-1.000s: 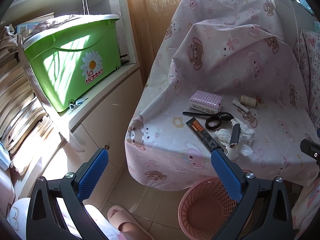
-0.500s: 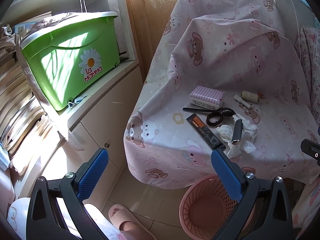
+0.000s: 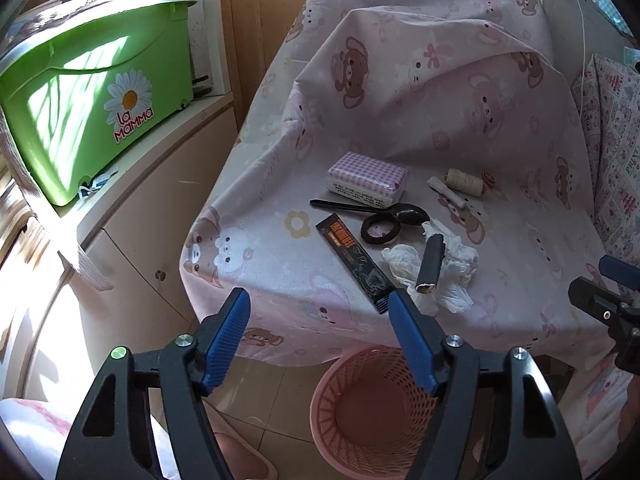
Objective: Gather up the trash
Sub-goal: 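Close the left gripper on the black cylinder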
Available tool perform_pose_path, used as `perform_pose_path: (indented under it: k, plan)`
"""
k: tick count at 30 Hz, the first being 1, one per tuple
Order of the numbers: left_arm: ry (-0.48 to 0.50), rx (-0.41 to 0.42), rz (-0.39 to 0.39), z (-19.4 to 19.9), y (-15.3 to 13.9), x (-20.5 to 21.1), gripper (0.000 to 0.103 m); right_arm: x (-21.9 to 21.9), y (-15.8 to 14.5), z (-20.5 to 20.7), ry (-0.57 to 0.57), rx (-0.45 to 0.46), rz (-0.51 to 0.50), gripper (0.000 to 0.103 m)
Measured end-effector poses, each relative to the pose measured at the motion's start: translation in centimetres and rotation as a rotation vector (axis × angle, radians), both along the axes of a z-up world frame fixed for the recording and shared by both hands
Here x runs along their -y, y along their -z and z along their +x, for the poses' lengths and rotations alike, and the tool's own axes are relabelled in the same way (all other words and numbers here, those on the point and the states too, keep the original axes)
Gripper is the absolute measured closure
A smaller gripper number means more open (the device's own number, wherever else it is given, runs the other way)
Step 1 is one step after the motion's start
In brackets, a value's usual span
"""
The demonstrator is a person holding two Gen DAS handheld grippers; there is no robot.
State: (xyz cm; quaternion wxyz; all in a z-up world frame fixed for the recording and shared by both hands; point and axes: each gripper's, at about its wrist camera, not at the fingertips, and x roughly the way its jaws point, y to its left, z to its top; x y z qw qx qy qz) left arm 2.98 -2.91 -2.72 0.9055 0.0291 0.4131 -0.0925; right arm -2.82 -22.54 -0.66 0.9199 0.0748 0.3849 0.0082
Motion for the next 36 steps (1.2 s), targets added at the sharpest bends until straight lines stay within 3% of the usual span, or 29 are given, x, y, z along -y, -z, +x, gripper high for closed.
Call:
perform_pose_path:
  k: [3,6,12,16,21,23,31,36]
  plan:
    - [0.045,-0.033,-0.05,0.7,-0.3,1.4,0.06,-0.1,0.0,0.4,-0.005,0.003,0.005,0.023]
    - [0.092,-0.045,-0.073,1.0,-0.5,2.9,0.061,0.2,0.0,0.7,0.01,0.008,0.017,0.027]
    - [0.085,-0.146,-0.137,3.4,1.0,4.5,0.083,1.3,0.0,1.0,0.026,-0.006,0.042,0.033]
    - [0.087,-0.165,-0.189,4.3,1.4,4.6,0.084,1.6,-0.1,0.7,0.03,-0.002,0.041,0.033]
    - [0.124,-0.189,-0.172,4.3,2.2,5.9,0.084,1.9,-0.2,0.4,0.027,0.009,0.03,0.033]
    - [0.112,-0.202,-0.175,4.5,2.6,5.9,0.09,2.0,-0.2,0.4,0.03,0.011,0.029,0.033]
    - [0.106,-0.112,-0.205,3.6,0.8,4.5,0.096,1.9,-0.3,0.3,0.029,0.016,0.019,0.033]
    - [0.099,-0.121,-0.219,4.2,1.0,3.9,0.096,1.2,-0.1,0.6,0.022,0.012,-0.001,0.033]
